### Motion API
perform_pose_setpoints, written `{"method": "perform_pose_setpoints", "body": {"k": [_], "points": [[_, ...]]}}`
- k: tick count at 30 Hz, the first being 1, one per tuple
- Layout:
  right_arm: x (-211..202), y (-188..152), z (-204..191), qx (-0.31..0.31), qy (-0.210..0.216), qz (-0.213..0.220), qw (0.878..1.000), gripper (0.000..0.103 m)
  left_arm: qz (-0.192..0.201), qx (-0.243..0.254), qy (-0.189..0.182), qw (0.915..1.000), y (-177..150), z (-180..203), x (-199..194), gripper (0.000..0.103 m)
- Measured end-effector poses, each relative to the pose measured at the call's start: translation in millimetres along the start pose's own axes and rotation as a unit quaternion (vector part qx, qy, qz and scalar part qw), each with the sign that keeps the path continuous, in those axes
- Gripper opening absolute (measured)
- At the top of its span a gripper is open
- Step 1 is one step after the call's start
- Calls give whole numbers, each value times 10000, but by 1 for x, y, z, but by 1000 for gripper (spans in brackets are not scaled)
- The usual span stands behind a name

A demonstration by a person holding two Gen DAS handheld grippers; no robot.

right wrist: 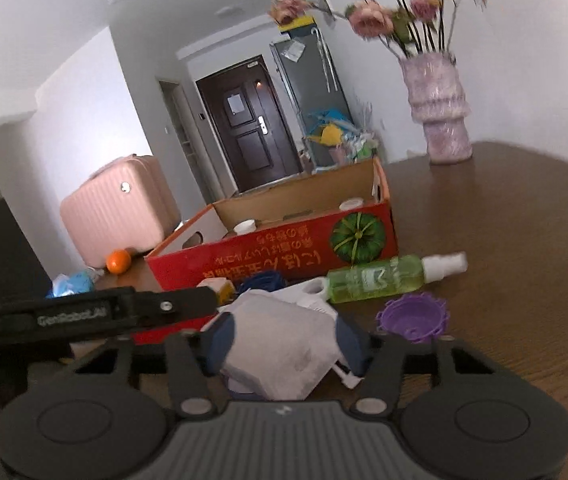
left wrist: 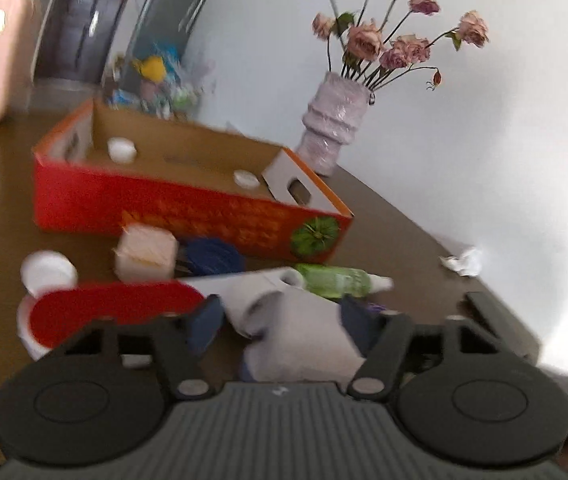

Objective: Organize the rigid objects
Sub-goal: 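Grasp the translucent white plastic box with the right tool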

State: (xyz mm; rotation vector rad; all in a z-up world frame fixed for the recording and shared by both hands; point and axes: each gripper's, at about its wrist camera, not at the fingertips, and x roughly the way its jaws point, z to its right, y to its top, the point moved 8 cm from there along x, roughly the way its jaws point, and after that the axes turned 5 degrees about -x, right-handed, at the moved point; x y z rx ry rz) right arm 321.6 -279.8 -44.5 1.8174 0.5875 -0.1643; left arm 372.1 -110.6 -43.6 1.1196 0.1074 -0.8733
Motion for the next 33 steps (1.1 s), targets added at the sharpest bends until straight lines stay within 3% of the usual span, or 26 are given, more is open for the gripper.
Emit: {"method": "perform_pose_setpoints", "body": {"k": [3, 5, 10, 13, 17, 25, 29, 33], "points": [[12, -3, 4, 352, 213, -122, 9991, 39, -160, -287, -228, 9992, -5, -2, 9, 43], [17, -5, 4, 482, 329, -141, 9982, 39, -186, -353, -193, 9990, -7, 1, 14, 41], [17, -4, 4, 488, 104, -189, 9986, 39, -188, -468, -244, 9984, -7, 6, 5, 33], [9, -3, 2, 624, 101, -145, 9979, 34, 72, -340, -251, 9991, -4, 16, -20, 32], [-16, -2, -23, 357, 425, -88, 9984, 33, 475, -77, -390, 9981, -4, 27, -75, 32], [-30, -40, -64, 118, 768, -655, 9948, 33, -41, -925, 94, 9957, -63, -15, -112, 31], [-32, -52, -80, -79, 788, -888, 9929, 32, -70, -972, 348, 9946, -72, -24, -117, 32], [-34, -64, -84, -166, 737, -1070, 9914, 35, -239, -1030, 222, 9941, -82, -28, -110, 46]]}}
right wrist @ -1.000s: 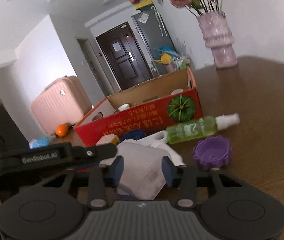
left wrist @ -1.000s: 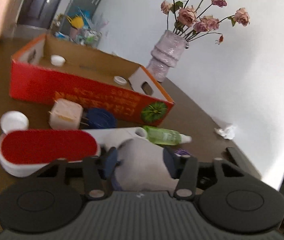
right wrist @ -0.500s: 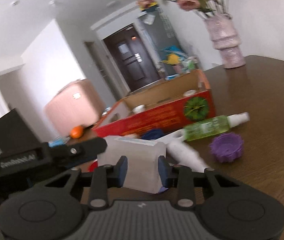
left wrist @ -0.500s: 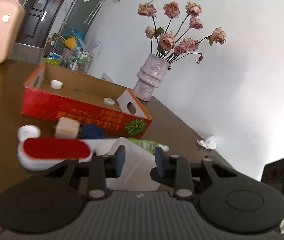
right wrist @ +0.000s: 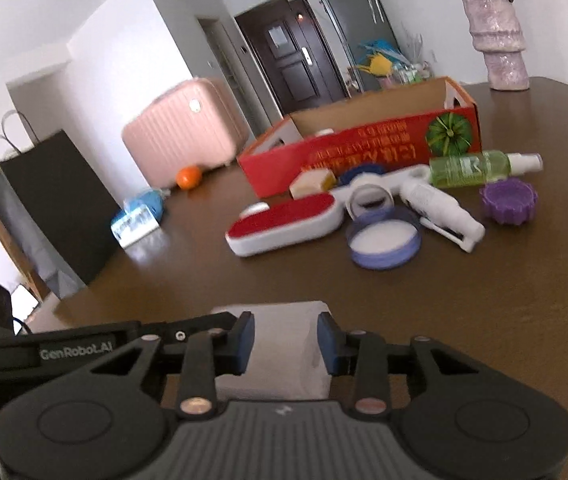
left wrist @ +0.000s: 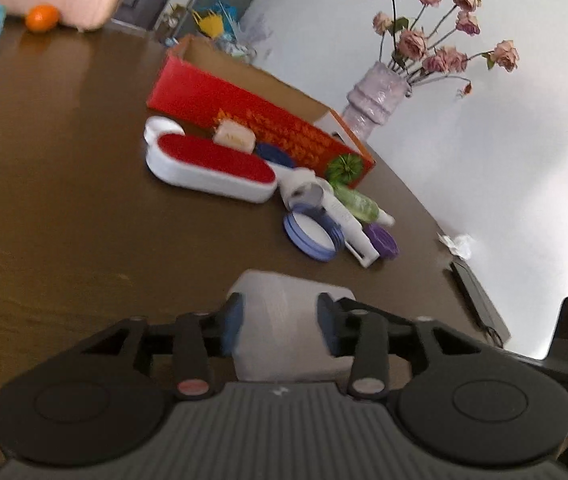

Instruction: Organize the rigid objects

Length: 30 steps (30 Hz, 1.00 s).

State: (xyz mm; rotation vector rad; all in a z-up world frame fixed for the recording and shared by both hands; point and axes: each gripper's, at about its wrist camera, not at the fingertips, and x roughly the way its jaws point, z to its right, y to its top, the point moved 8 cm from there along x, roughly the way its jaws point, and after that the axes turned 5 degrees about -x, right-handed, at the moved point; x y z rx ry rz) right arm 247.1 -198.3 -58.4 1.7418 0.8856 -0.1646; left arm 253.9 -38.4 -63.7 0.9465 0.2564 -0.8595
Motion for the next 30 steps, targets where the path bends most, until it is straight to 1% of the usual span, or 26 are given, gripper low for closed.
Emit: {"method": "perform_pose_setpoints", "body": {"k": [1, 3, 5, 6, 8, 9, 10, 12, 15, 16, 18, 19, 21, 22, 24, 27, 30], "points": [[-2, -2, 1, 6, 26, 22, 10000, 36, 7, -23, -13, 10000, -2, -3, 1, 51], [-3, -2, 2, 40, 69, -46, 10000, 36, -39, -69, -77, 9999, -3, -6, 2, 55], [-6, -2, 4, 27, 50, -117, 9999, 37, -88, -103, -103, 9999, -5, -9, 2, 61], [-7, -2, 4, -1, 29, -143, 9999, 37, -112, -120, -72, 9998, -5, -10, 3, 65], [-7, -3, 5, -23, 34, -174, 9998, 37, -202, -151, 27, 9997, -4, -11, 3, 68], [-7, -3, 5, 33, 69, -190, 9998, 37, -217, -99, 8, 9997, -3, -10, 1, 72], [-7, -4, 6, 126, 108, -221, 9996, 37, -199, -31, -74, 9998, -3, -9, 0, 73], [-7, -3, 8, 214, 158, -306, 9992, 37, -320, 81, -294, 9990, -6, -8, 3, 71], [-9, -3, 12, 248, 115, -293, 9992, 37, -452, 102, -447, 9979, -8, -7, 7, 60], [-9, -4, 13, 303, 153, -277, 9990, 34, -448, 127, -470, 9978, -8, -5, 7, 56], [-8, -4, 15, 436, 360, -259, 9981, 28, -384, 139, -444, 9982, -5, -4, 8, 52], [-7, -4, 16, 422, 374, -246, 9981, 28, -345, 129, -401, 9985, -3, -3, 8, 47], [-5, -1, 16, 406, 394, -261, 9981, 27, -203, 120, -320, 9992, 5, -1, 7, 44], [-4, 2, 16, 379, 443, -270, 9979, 22, -104, 109, -283, 9995, 11, -1, 6, 44], [-3, 11, 17, 435, 540, -205, 9974, 18, 69, 114, -301, 9995, 28, 4, 6, 43], [-1, 36, 20, 404, 565, 117, 9975, 18, 388, 208, -403, 9982, 57, 15, 4, 41], [4, 68, 25, 441, 564, 465, 9963, 18, 698, 373, -523, 9955, 94, 29, 9, 41]]}}
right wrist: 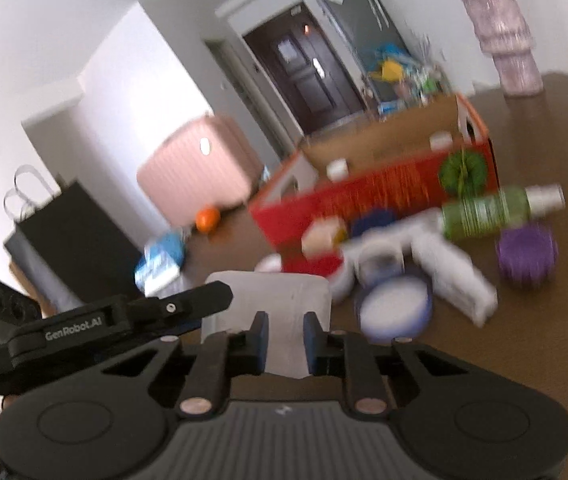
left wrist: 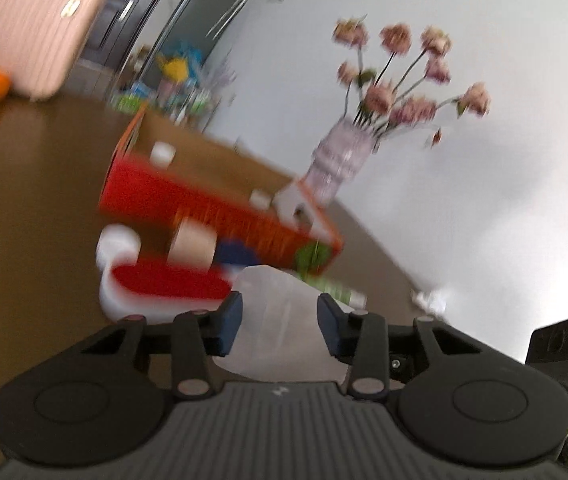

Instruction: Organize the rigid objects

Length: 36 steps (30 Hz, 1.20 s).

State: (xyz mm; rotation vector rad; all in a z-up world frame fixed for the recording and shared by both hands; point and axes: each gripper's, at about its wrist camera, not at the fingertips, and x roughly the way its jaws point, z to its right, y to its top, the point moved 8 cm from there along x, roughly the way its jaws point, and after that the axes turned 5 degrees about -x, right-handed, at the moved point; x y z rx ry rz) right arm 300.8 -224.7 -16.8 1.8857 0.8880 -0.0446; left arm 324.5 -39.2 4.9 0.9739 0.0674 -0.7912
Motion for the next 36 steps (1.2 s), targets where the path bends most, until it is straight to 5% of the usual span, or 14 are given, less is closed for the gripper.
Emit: {"method": "perform_pose_setpoints", "body": {"k": [7, 12, 18, 24, 29, 34, 36], "points": [[40, 91, 18, -195, 149, 616, 9978, 18, 499, 433, 129, 9977, 92, 17, 59, 41], [100, 169, 50, -467, -105, 572, 9972, 19, 245, 292, 318, 9988, 155, -2, 146, 42], [189, 222, 119, 34, -235, -73, 9997, 22, -529, -129, 722, 9959, 192, -44, 261, 42], [266, 219, 175, 321, -810, -845, 9926, 22, -1000, -98, 1228, 9873, 179, -77, 325, 41], [275, 216, 181, 232, -1135, -865, 9895, 29, -951, 370, 1294, 9863, 180, -74, 298, 60], [202, 216, 150, -212, -1011, -298, 9942, 54, -247, 1769, 1530, 9720, 167, -50, 216, 85], [168, 212, 134, -329, -889, -139, 9954, 59, 68, 2167, 1648, 9622, 154, -42, 178, 87]]}}
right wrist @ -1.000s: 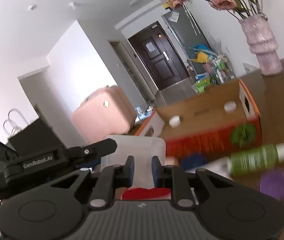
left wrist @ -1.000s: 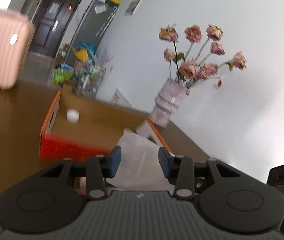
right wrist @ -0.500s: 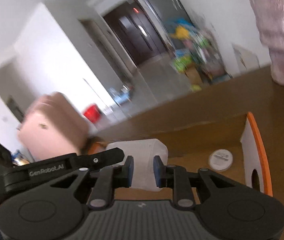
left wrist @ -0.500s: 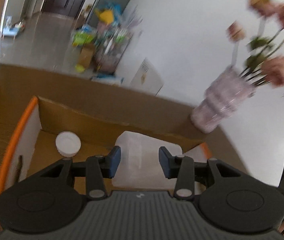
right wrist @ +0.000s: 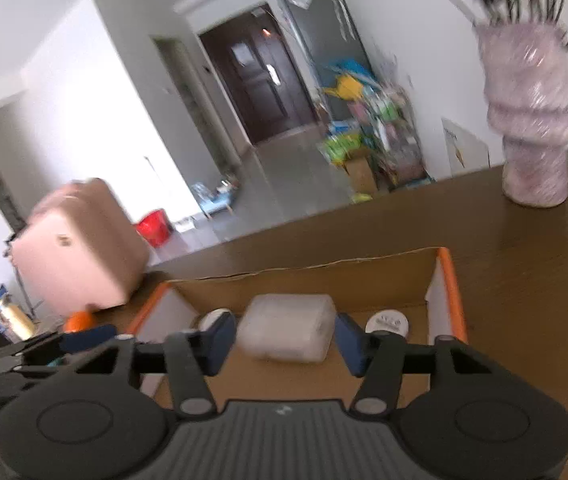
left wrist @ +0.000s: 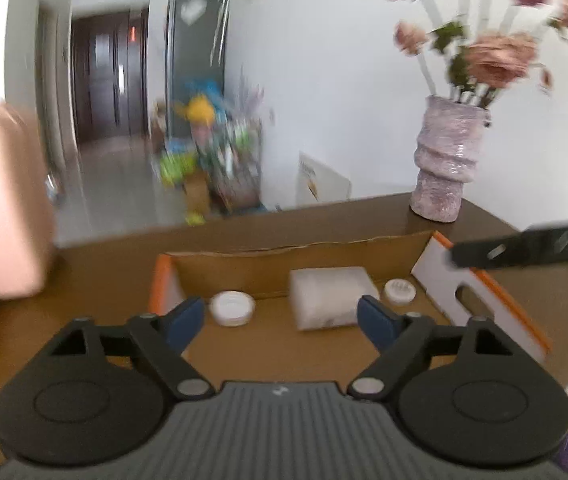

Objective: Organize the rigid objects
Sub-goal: 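Lower the white box into the red cardboard box and open both tools, then move both tools back over the remaining objects on the table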

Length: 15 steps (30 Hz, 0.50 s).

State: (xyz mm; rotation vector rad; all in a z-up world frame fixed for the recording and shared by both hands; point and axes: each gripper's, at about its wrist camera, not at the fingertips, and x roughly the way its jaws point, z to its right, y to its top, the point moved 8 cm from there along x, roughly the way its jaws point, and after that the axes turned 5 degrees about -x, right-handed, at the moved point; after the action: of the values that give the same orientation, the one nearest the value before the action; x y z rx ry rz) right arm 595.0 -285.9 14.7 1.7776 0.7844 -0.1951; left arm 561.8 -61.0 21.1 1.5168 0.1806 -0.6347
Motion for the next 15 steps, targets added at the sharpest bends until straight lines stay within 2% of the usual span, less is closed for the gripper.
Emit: {"method": "perform_pose_setpoints", "body": {"k": [4, 6, 9, 11, 15], "points": [[-69, -34, -18, -324, -3, 79, 9994, 63, 345, 111, 80, 9993, -28, 2, -69, 96], [-102, -50, -27, -461, -7, 157, 9988, 67, 643, -61, 161, 9978, -48, -3, -110, 102], [-144, -87, -41, -771, -293, 208, 9964, 68, 929, -407, 206, 9946, -87, -10, -161, 103], [-161, -111, -47, -886, -418, 209, 9950, 71, 806, -536, 261, 9950, -108, -12, -182, 103], [-185, -167, -65, -973, -342, 181, 9945, 72, 368, -769, 366, 9957, -147, -15, -215, 103]]}}
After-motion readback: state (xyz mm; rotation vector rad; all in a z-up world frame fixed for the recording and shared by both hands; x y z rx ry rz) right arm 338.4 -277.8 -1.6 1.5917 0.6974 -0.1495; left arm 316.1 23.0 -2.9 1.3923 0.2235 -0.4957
